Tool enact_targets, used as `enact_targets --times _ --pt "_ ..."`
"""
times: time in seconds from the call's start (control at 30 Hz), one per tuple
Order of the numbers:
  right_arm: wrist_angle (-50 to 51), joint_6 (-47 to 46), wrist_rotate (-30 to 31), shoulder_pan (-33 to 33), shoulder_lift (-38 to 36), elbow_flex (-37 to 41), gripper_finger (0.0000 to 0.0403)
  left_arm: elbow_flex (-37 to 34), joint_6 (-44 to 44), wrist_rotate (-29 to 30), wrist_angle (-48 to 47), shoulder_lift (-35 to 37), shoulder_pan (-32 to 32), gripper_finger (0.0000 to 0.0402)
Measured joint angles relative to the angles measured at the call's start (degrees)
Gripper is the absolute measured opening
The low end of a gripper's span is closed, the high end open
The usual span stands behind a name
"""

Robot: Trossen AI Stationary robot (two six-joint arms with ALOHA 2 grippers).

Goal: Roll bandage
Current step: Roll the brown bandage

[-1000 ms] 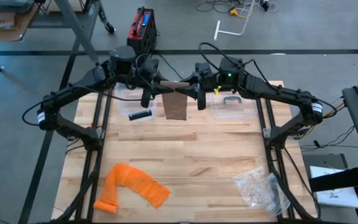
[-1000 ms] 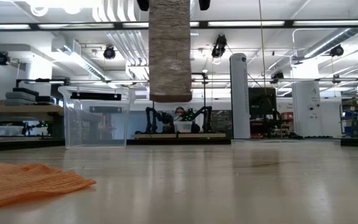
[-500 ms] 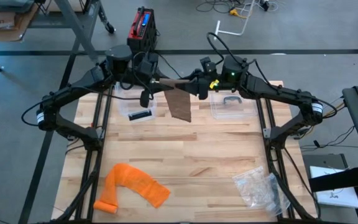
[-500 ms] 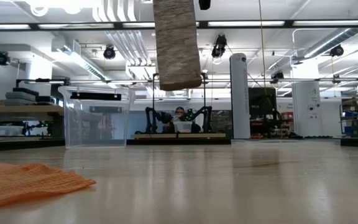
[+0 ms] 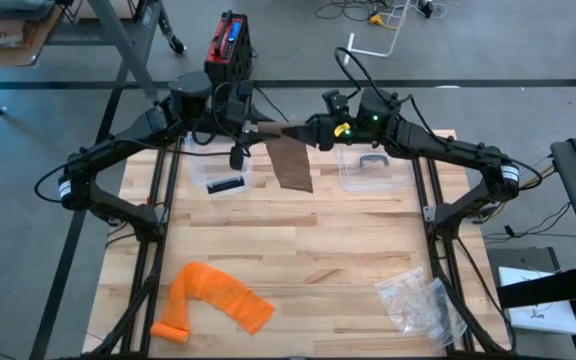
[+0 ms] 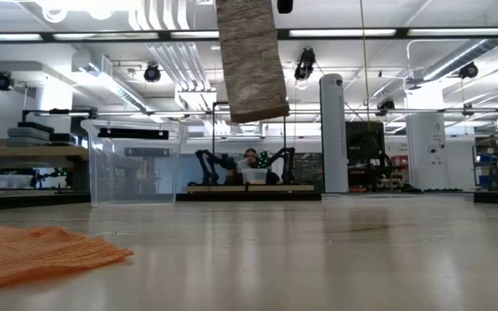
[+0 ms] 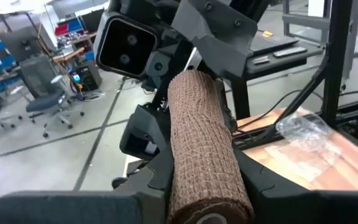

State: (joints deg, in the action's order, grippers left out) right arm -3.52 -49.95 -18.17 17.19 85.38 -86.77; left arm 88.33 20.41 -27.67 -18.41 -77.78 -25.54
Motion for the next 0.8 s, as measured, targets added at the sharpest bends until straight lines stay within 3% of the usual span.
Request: enact_targets --times 0.43,0.8 --pt "0.45 -1.84 0.83 0.07 0.02 0.03 0.0225 -0.26 8.58 2.68 0.07 -0.07 0.09 0.0086" --pt "0.51 -1.53 0.76 0.07 0.02 0.03 0.0178 -0.33 8.46 3.04 0.96 -0.07 0.09 0.0104"
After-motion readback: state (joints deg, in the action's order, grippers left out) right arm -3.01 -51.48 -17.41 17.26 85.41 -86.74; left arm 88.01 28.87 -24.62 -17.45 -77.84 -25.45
